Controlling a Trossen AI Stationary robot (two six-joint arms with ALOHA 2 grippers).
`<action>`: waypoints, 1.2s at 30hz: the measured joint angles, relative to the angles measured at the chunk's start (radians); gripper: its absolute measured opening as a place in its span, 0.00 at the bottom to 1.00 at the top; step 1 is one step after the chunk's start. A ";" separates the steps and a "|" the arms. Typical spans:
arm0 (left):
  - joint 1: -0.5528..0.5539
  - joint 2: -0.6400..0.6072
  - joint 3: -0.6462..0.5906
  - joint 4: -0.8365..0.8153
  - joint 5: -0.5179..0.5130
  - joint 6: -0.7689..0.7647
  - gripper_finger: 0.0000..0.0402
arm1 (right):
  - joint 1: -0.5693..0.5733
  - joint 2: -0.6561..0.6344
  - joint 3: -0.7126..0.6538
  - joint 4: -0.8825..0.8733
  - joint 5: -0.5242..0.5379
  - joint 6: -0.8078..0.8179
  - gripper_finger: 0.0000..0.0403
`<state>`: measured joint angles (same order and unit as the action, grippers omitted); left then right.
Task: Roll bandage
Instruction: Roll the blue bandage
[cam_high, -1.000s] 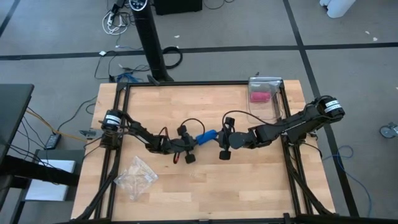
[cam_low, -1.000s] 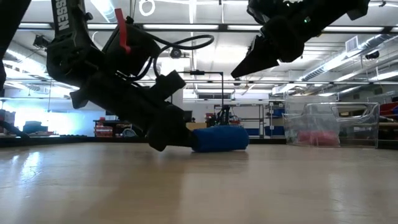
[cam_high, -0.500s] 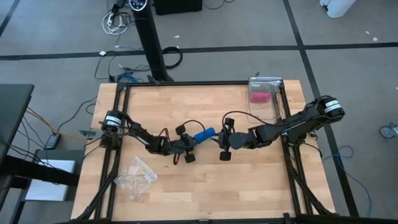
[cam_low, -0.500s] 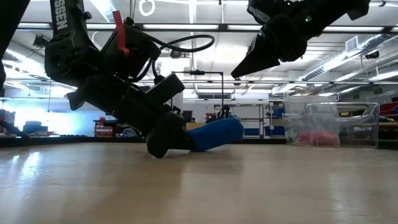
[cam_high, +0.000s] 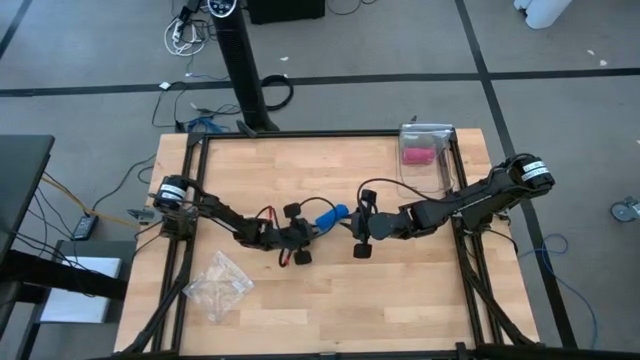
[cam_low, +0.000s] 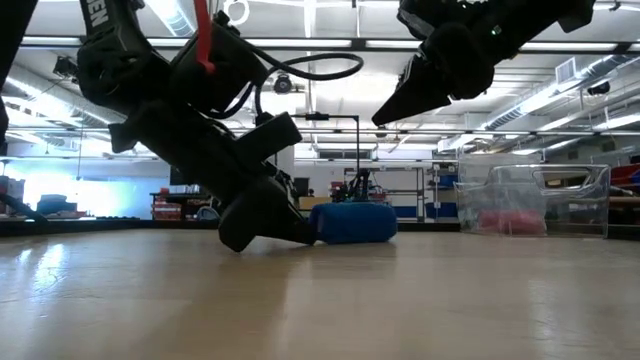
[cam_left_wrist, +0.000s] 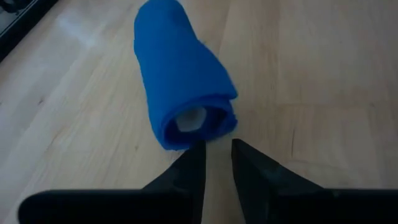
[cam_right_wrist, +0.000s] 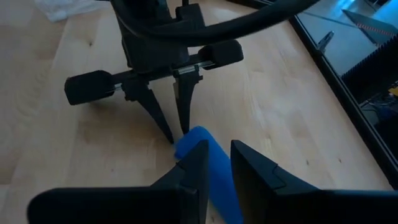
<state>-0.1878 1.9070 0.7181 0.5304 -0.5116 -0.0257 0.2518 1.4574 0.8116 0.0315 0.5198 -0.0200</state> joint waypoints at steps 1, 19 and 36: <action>-0.002 -0.002 0.000 -0.003 0.000 0.000 0.21 | -0.001 0.000 0.000 -0.002 0.000 0.000 0.16; -0.087 -0.219 -0.049 -0.133 -0.048 -0.095 0.14 | -0.112 0.213 0.000 0.248 -0.032 0.049 0.01; -0.095 -0.257 -0.285 0.283 0.043 -0.214 0.01 | -0.104 0.386 0.002 0.339 -0.019 0.183 0.00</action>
<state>-0.2832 1.6505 0.4328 0.8130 -0.4690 -0.2401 0.1475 1.8439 0.8135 0.3700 0.5007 0.1630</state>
